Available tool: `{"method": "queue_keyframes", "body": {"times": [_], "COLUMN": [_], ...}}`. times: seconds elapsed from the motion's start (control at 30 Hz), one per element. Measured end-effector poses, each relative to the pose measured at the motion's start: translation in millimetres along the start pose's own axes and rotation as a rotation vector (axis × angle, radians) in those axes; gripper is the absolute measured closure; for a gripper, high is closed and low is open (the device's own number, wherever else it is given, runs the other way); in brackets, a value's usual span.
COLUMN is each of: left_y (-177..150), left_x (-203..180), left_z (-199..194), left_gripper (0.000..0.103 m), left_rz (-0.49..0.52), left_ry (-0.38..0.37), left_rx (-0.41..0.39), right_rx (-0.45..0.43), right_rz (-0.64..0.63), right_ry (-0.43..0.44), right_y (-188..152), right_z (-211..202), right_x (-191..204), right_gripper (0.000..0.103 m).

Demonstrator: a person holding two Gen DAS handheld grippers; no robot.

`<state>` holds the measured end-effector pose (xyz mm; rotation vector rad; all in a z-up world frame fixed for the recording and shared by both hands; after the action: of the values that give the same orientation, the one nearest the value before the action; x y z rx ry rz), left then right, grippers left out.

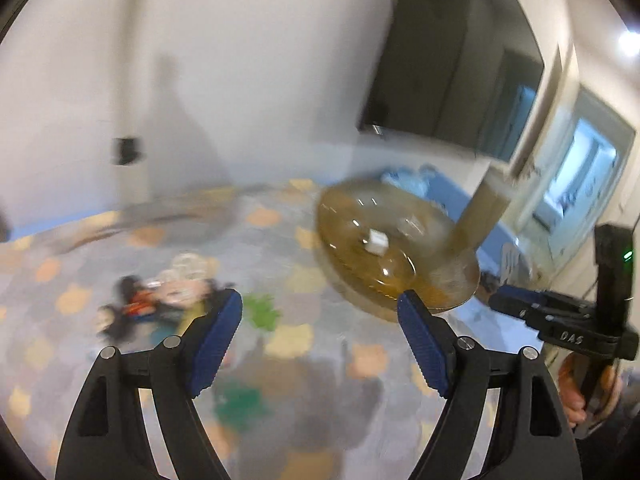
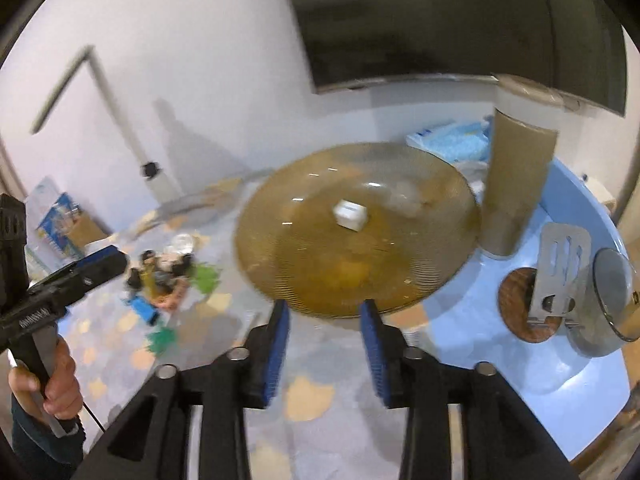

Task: Organize rigid objects
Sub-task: 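Move both open tools back over the object pile, then grasp the boy figurine with the left tool while the right tool grasps the green toy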

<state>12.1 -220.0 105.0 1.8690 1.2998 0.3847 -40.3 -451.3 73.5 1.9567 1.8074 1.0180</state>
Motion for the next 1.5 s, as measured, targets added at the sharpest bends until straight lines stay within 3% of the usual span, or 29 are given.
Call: {"method": "queue_keyframes", "body": {"times": [0.13, 0.2, 0.27, 0.37, 0.5, 0.67, 0.8, 1.03, 1.23, 1.37, 1.47, 1.5], "left_y": [0, -5, -15, -42, -87, -112, -101, -79, -74, -68, -63, -62], "left_x": [42, 66, 87, 123, 164, 190, 194, 193, 194, 191, 189, 187], "left_z": [-61, -85, -101, -107, -79, -33, 3, 62, 92, 103, 108, 108], "left_gripper": [0.023, 0.015, 0.003, 0.002, 0.002, 0.002, 0.002, 0.003, 0.004, 0.01, 0.031, 0.047], "left_rz": [-0.022, -0.026, -0.045, -0.128, -0.264, -0.305, -0.286, -0.205, -0.17, -0.147, -0.129, -0.117], "left_ry": [0.096, 0.178, 0.24, 0.269, 0.254, 0.244, 0.201, 0.212, 0.207, 0.202, 0.198, 0.206], "left_rx": [-0.083, -0.111, -0.128, -0.121, 0.022, 0.156, 0.202, 0.271, 0.299, 0.287, 0.27, 0.266], "right_rx": [-0.025, -0.017, 0.011, 0.094, 0.225, 0.313, 0.33, 0.33, 0.298, 0.265, 0.238, 0.232], "right_rz": [-0.083, -0.12, -0.146, -0.154, -0.145, -0.133, -0.124, -0.048, -0.105, -0.179, -0.214, -0.217], "right_ry": [0.056, 0.082, 0.125, 0.165, 0.219, 0.257, 0.282, 0.302, 0.241, 0.189, 0.153, 0.145], "right_y": [-8, -15, -27, -55, -93, -114, -111, -101, -88, -81, -78, -77], "right_z": [-6, -1, 13, 42, 84, 114, 127, 157, 177, 191, 197, 198], "right_x": [46, 69, 94, 118, 139, 158, 169, 170, 183, 199, 203, 203], "right_gripper": [0.045, 0.044, 0.043, 0.042, 0.042, 0.042, 0.042, 0.042, 0.042, 0.042, 0.045, 0.052]}}
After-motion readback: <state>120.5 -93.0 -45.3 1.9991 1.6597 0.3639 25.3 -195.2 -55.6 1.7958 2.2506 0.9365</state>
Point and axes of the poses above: each gripper's, at about its wrist camera, not at the fingertips, and z roughly the way its jaws point, x to its left, y to its top, the point moved 8 cm from there along z, roughly the way its jaws point, and after that the axes turned 7 degrees about y, right-handed, at the moved point
